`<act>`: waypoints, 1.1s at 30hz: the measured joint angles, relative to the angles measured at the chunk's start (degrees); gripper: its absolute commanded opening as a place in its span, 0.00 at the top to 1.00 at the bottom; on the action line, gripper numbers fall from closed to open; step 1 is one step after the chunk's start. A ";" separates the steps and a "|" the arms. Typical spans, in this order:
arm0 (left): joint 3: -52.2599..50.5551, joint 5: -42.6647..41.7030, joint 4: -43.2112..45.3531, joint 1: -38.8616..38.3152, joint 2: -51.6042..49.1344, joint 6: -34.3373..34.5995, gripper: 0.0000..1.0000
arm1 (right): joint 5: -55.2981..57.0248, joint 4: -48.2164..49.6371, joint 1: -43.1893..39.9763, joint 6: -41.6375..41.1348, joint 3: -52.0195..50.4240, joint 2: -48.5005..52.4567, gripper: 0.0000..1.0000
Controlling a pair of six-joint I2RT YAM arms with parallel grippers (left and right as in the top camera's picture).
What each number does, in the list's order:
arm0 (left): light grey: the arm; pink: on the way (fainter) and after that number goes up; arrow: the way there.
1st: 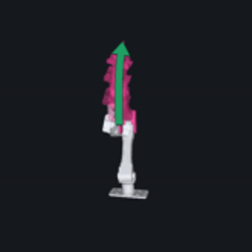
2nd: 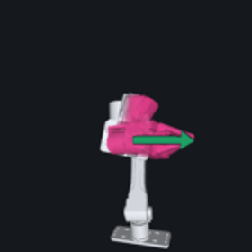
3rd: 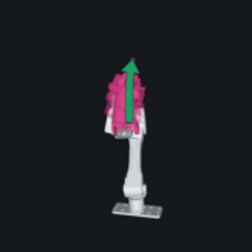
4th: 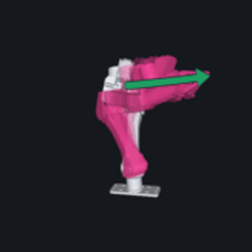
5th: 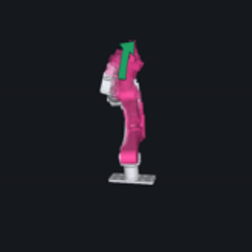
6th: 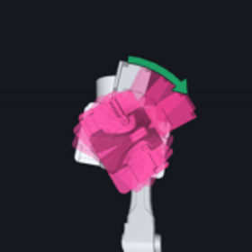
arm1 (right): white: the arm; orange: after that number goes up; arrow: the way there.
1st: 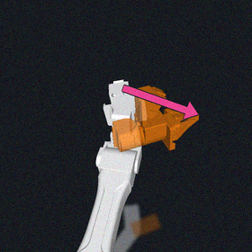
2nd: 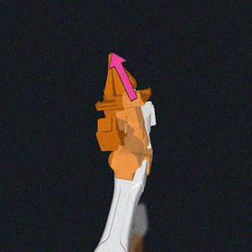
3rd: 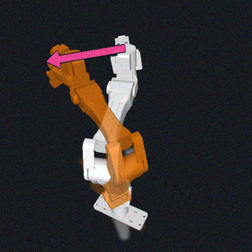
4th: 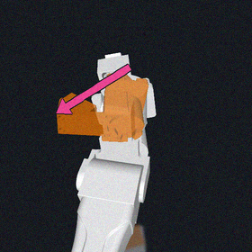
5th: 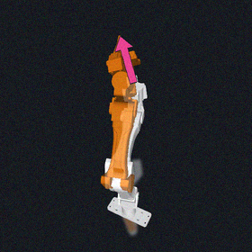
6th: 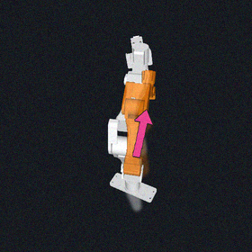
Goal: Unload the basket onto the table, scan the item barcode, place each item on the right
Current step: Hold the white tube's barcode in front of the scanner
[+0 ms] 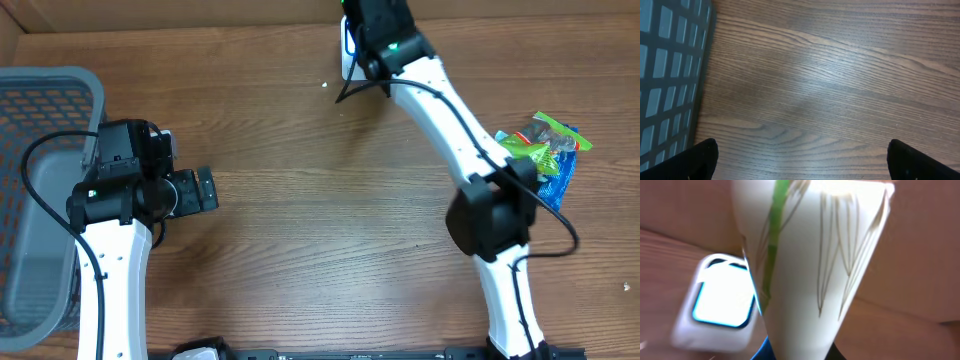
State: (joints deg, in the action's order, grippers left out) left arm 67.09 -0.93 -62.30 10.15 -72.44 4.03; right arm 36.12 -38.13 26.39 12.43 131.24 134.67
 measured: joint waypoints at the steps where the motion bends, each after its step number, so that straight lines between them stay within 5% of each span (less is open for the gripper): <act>1: 0.00 0.00 0.00 0.00 0.00 0.00 0.00 | 1.07 1.88 -0.09 1.40 -0.02 1.11 0.96; 18: 0.00 0.00 0.00 0.00 0.00 0.00 0.00 | 1.62 12.72 -0.90 30.53 -0.02 9.33 0.96; 33: 0.00 0.00 0.00 0.00 0.00 0.00 0.00 | 1.25 13.60 -0.92 34.40 -0.02 13.00 0.96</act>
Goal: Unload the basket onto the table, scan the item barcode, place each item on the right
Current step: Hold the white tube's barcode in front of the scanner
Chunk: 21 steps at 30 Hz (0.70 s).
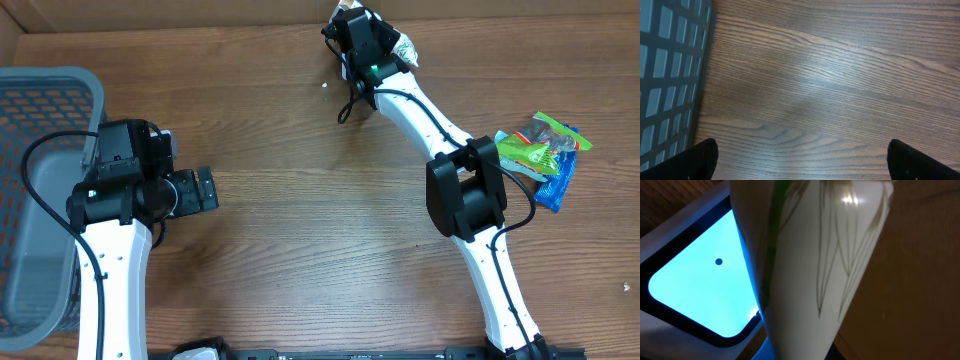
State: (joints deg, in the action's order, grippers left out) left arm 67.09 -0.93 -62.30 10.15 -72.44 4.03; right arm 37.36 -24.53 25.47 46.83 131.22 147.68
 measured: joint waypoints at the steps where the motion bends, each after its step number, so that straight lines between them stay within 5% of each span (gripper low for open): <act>1: 0.00 0.00 0.00 0.00 0.00 0.00 0.01 | 0.02 0.00 0.02 -0.02 0.00 0.00 0.96; 21: 0.00 0.00 0.00 0.00 0.00 0.00 0.01 | 6.67 0.09 0.02 0.17 0.00 0.00 0.96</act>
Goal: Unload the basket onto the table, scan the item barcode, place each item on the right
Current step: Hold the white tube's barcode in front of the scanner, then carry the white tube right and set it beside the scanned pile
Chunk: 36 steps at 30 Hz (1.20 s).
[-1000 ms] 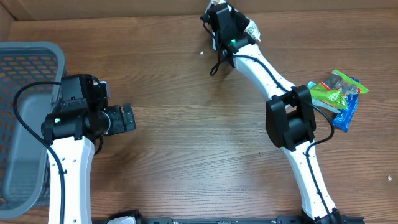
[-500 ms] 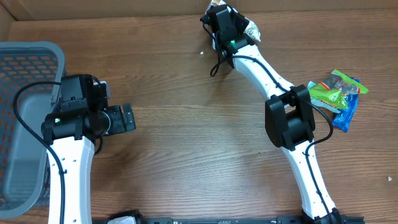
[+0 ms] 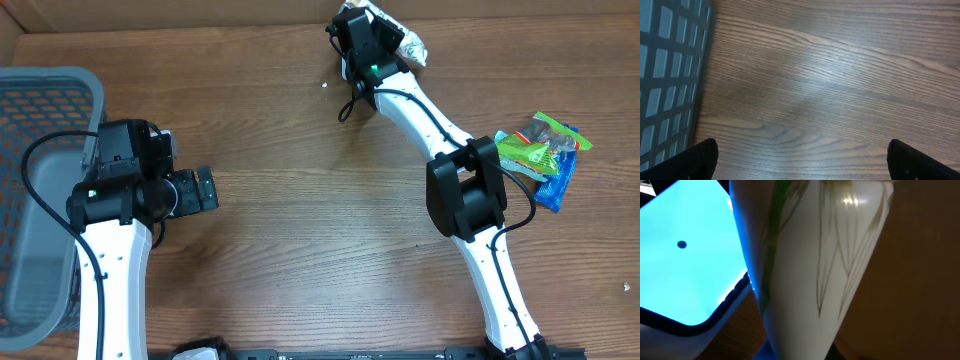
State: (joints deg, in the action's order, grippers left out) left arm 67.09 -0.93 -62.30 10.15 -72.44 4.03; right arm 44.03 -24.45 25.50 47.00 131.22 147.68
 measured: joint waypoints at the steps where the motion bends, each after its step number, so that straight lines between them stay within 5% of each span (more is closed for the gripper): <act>1: 0.00 0.00 0.00 0.00 0.00 0.00 0.00 | 0.33 0.02 0.04 0.00 0.00 0.00 0.96; 13: 0.00 0.00 0.00 0.00 0.00 0.00 0.01 | -8.15 -19.61 2.40 -5.68 -0.44 -3.52 0.96; 22: 0.00 0.00 0.00 0.00 0.00 0.00 0.00 | -29.18 -37.18 0.96 -18.64 -0.61 -25.99 0.96; 28: 0.00 0.00 0.00 0.00 0.00 0.00 0.01 | -46.66 -49.51 -7.89 -31.67 0.22 -39.06 0.96; 36: 0.00 0.00 0.00 0.00 0.00 0.00 0.00 | -56.50 -64.70 -29.86 -47.71 -2.56 -38.01 0.96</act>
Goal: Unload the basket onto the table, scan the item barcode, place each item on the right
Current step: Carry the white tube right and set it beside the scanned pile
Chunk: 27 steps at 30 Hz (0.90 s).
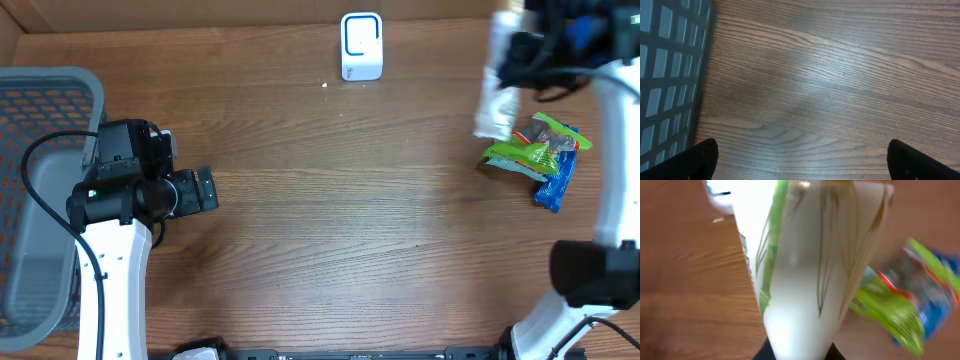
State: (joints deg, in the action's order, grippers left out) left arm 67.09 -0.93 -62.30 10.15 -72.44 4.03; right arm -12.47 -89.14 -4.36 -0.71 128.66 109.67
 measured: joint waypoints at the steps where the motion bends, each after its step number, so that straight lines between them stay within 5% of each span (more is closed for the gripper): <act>1: 0.00 0.00 0.00 0.00 0.00 0.00 0.01 | -0.22 0.02 -2.38 -0.87 -1.38 0.28 0.96; 17: 0.00 0.00 0.02 0.00 0.00 0.00 0.00 | 2.67 15.39 -23.71 -3.76 -35.15 1.64 0.96; 23: 0.00 0.00 0.00 0.00 0.00 0.00 0.01 | 2.67 25.53 -23.43 -2.71 -40.70 1.64 0.45; 27: 0.00 0.00 0.00 0.00 0.00 0.00 0.00 | 1.62 28.37 -22.91 -1.88 -41.51 1.64 0.35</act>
State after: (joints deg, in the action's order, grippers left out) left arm 67.09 -0.93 -62.30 10.15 -72.44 4.03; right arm -10.85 -60.77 -27.27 -2.59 87.15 111.31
